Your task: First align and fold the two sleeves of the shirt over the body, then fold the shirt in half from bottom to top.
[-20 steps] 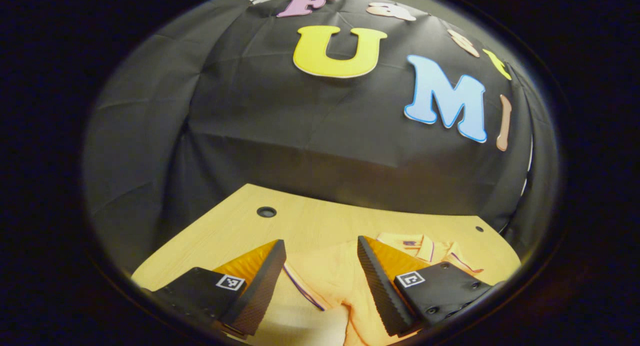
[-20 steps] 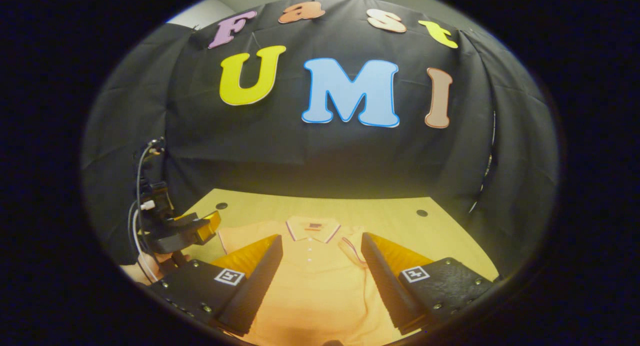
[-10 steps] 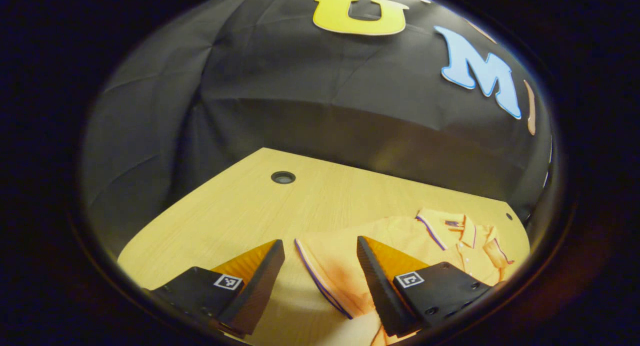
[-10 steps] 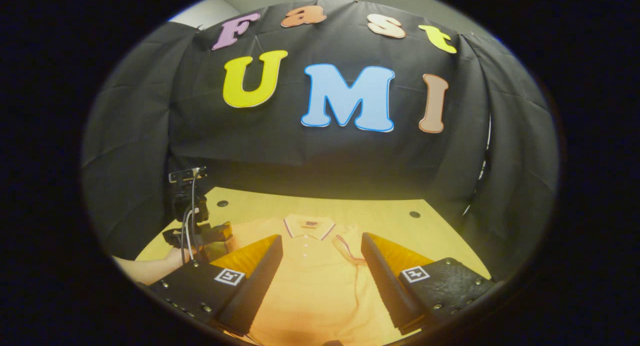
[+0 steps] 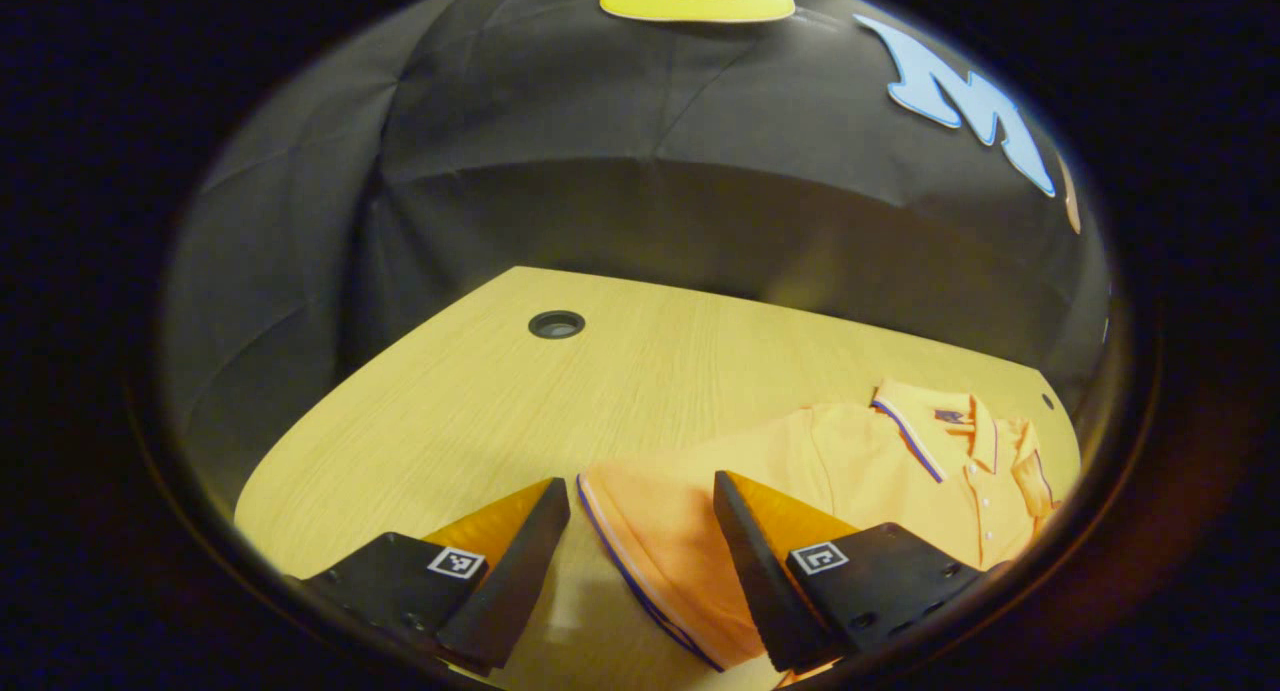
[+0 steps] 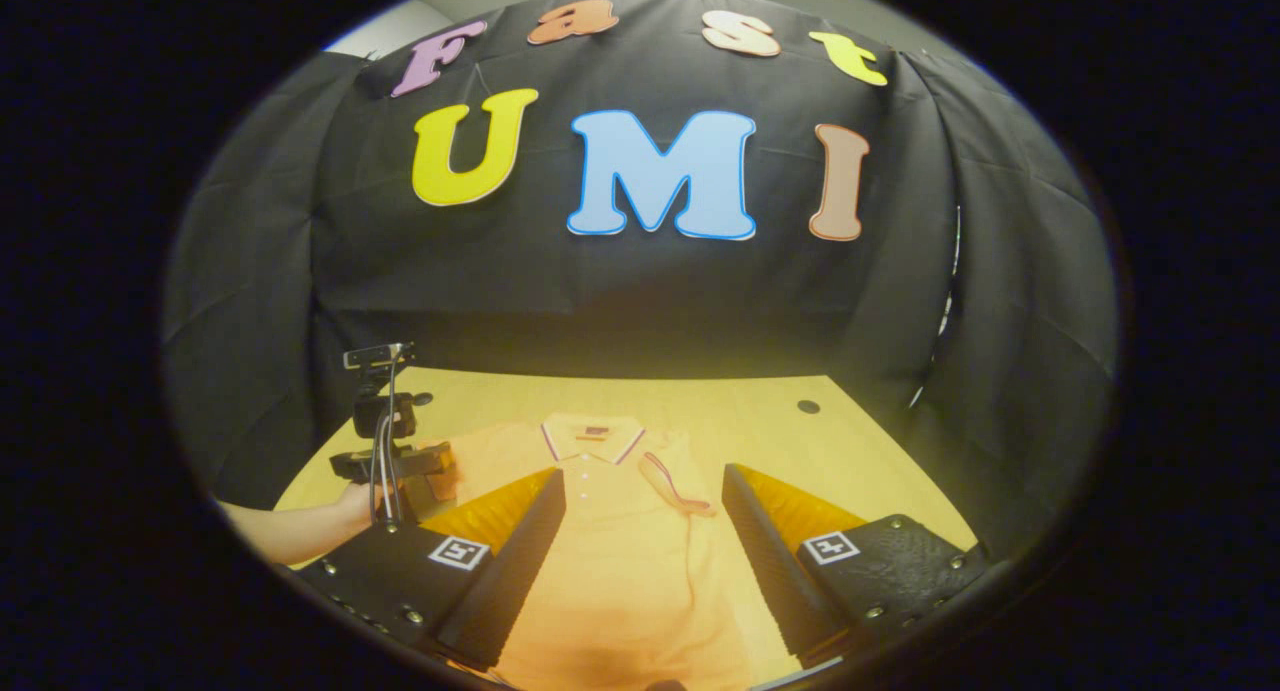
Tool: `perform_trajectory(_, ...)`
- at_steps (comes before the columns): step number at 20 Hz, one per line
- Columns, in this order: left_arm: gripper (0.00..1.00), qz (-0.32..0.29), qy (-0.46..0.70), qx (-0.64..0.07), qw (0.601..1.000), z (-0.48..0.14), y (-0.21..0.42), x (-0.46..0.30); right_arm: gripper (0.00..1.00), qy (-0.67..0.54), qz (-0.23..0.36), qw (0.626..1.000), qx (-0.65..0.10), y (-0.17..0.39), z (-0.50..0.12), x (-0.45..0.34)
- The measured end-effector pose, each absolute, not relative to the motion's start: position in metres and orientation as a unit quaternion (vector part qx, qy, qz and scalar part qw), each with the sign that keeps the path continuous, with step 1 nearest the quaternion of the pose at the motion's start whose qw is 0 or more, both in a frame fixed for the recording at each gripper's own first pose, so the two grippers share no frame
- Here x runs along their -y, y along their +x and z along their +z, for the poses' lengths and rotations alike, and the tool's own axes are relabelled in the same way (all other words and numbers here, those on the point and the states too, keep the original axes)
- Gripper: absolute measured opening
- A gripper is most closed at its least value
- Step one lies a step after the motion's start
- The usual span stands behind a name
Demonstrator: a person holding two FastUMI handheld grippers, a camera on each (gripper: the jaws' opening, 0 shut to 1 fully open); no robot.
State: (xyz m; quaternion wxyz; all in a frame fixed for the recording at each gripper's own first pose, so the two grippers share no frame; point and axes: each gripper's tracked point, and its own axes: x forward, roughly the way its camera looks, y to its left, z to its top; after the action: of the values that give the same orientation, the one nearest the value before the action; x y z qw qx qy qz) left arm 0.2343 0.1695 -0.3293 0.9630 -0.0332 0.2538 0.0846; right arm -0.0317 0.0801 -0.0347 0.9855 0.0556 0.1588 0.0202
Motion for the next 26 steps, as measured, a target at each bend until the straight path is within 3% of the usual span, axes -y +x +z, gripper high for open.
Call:
perform_trajectory(4,0.94,0.090,0.001,-0.272,0.958,-0.336,0.235,-0.166,0.98,0.054,0.026,0.984,-0.166,-0.028,-0.039,-0.081)
perform_trajectory(5,0.98,0.093,0.014,-0.276,0.956,-0.337,0.234,-0.167,0.98,0.055,0.029,0.984,-0.167,-0.027,-0.039,-0.082)
perform_trajectory(9,0.76,0.077,0.028,-0.280,0.956,-0.339,0.237,-0.155,0.98,0.065,0.037,0.983,-0.170,-0.023,-0.042,-0.085)
perform_trajectory(10,0.75,0.072,0.027,-0.279,0.957,-0.337,0.237,-0.149,0.98,0.067,0.038,0.982,-0.172,-0.024,-0.045,-0.085)
perform_trajectory(11,0.56,0.073,0.029,-0.282,0.956,-0.340,0.239,-0.150,0.98,0.067,0.037,0.982,-0.175,-0.024,-0.046,-0.083)
perform_trajectory(13,0.54,0.065,0.031,-0.281,0.957,-0.339,0.240,-0.148,0.98,0.073,0.032,0.981,-0.178,-0.026,-0.050,-0.079)
perform_trajectory(15,0.29,0.060,0.036,-0.282,0.957,-0.338,0.241,-0.146,0.95,0.082,0.028,0.980,-0.179,-0.028,-0.052,-0.075)
perform_trajectory(16,0.26,0.060,0.039,-0.282,0.957,-0.337,0.243,-0.146,0.98,0.084,0.025,0.980,-0.180,-0.031,-0.054,-0.073)
perform_trajectory(17,0.14,0.058,0.039,-0.280,0.957,-0.338,0.244,-0.146,0.98,0.085,0.022,0.980,-0.181,-0.032,-0.054,-0.070)
perform_trajectory(18,0.10,0.059,0.035,-0.275,0.959,-0.335,0.245,-0.145,0.98,0.085,0.019,0.980,-0.180,-0.034,-0.056,-0.067)
perform_trajectory(26,0.10,0.041,0.044,-0.226,0.972,-0.284,0.246,-0.114,0.98,0.095,0.006,0.979,-0.182,-0.047,-0.063,-0.053)
